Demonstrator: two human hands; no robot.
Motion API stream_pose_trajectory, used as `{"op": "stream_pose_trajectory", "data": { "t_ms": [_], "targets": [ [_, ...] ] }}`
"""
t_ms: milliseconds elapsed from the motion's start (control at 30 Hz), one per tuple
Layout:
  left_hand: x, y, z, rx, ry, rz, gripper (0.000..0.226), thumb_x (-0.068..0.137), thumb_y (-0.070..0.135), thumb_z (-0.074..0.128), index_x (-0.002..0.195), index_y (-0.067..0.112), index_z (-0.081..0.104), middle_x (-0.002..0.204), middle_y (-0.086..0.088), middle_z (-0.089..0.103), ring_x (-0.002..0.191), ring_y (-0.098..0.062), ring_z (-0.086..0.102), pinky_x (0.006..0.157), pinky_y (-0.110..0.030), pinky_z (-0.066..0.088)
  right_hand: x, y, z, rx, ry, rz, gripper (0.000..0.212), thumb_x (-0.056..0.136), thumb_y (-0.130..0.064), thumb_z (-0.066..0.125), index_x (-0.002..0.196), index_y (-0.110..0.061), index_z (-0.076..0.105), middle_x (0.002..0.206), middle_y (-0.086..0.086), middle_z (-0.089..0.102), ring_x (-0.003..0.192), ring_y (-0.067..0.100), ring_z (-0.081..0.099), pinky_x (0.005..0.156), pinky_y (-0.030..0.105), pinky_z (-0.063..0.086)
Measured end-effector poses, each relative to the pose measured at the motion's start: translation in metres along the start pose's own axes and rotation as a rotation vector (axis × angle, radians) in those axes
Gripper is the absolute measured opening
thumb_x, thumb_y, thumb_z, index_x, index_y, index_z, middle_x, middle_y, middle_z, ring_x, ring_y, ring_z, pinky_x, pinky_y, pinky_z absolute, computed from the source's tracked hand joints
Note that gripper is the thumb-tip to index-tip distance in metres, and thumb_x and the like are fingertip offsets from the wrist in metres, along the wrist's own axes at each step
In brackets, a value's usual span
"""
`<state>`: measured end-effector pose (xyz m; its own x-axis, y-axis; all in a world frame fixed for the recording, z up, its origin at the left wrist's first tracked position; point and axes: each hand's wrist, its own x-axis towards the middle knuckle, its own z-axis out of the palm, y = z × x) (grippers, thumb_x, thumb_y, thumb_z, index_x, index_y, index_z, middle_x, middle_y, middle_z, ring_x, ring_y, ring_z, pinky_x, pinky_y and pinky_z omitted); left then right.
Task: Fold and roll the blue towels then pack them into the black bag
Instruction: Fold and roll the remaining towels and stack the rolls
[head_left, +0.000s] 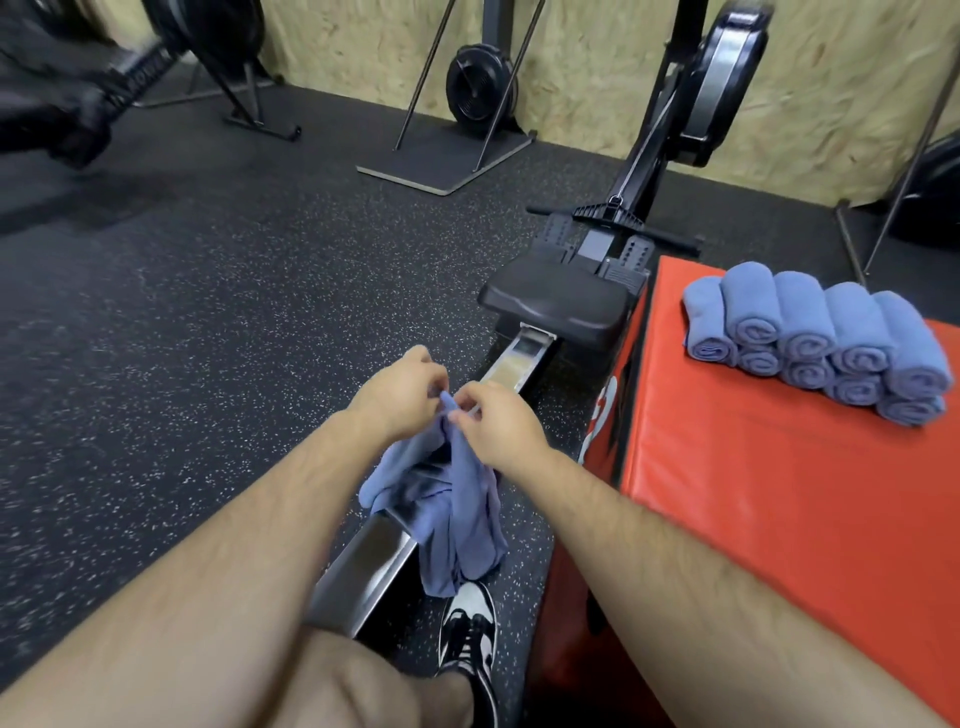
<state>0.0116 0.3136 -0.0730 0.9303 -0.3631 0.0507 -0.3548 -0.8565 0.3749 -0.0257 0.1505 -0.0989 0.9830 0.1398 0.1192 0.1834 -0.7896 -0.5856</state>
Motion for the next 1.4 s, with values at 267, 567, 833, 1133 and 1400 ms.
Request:
{"op": "stream_pose_trajectory", "data": {
  "t_ms": [267,567,833,1133,1400],
  "targets": [
    [0.0,0.0,0.0,-0.123,-0.078,-0.134,0.026,0.081,0.04,0.07,0.085,0.023,0.052,0.083,0.007,0.057,0.08,-0.022,0.055,0.067,-0.035,0.045,0.02,-0.024,-0.073,0.054,0.182,0.049,0.012,0.095,-0.032,0.044,0.095,-0.022,0.05,0.084,-0.002,0.065,0.082,0.023,0.061,0.072,0.039,0.049],
    [0.011,0.103,-0.059,-0.395,0.306,0.139,0.01,0.088,0.013,0.058,0.079,0.017,0.061,0.076,0.005,0.061,0.069,-0.013,0.051,0.062,-0.03,0.037,-0.003,-0.009,-0.136,0.117,0.163,-0.036,0.015,0.09,-0.026,0.066,0.103,-0.02,0.063,0.076,-0.012,0.059,0.068,-0.003,0.054,0.063,0.011,0.038],
    [0.021,0.18,-0.073,-0.708,0.336,0.281,0.044,0.084,0.025,0.076,0.121,0.028,0.054,0.122,0.009,0.059,0.113,-0.003,0.056,0.093,-0.018,0.044,-0.042,-0.017,-0.254,0.219,0.464,-0.001,0.027,0.096,-0.027,0.058,0.075,-0.011,0.054,0.061,-0.008,0.046,0.054,0.008,0.039,0.053,0.027,0.029],
    [0.016,0.314,-0.13,-0.606,0.291,0.413,0.013,0.092,0.018,0.058,0.096,0.023,0.069,0.088,0.011,0.071,0.077,0.005,0.059,0.068,-0.014,0.045,-0.139,0.004,-0.404,0.295,0.503,0.179,0.031,0.095,-0.024,0.052,0.097,0.006,0.06,0.074,0.018,0.066,0.06,0.028,0.067,0.062,0.046,0.06],
    [0.038,0.415,-0.158,-0.387,0.123,0.486,0.014,0.086,0.02,0.058,0.085,0.011,0.069,0.075,0.001,0.062,0.07,-0.011,0.051,0.063,-0.03,0.041,-0.221,0.047,-0.465,0.43,0.382,0.391,0.013,0.088,-0.01,0.057,0.076,-0.008,0.058,0.059,0.007,0.049,0.051,0.019,0.046,0.053,0.03,0.045]
  ]
}}
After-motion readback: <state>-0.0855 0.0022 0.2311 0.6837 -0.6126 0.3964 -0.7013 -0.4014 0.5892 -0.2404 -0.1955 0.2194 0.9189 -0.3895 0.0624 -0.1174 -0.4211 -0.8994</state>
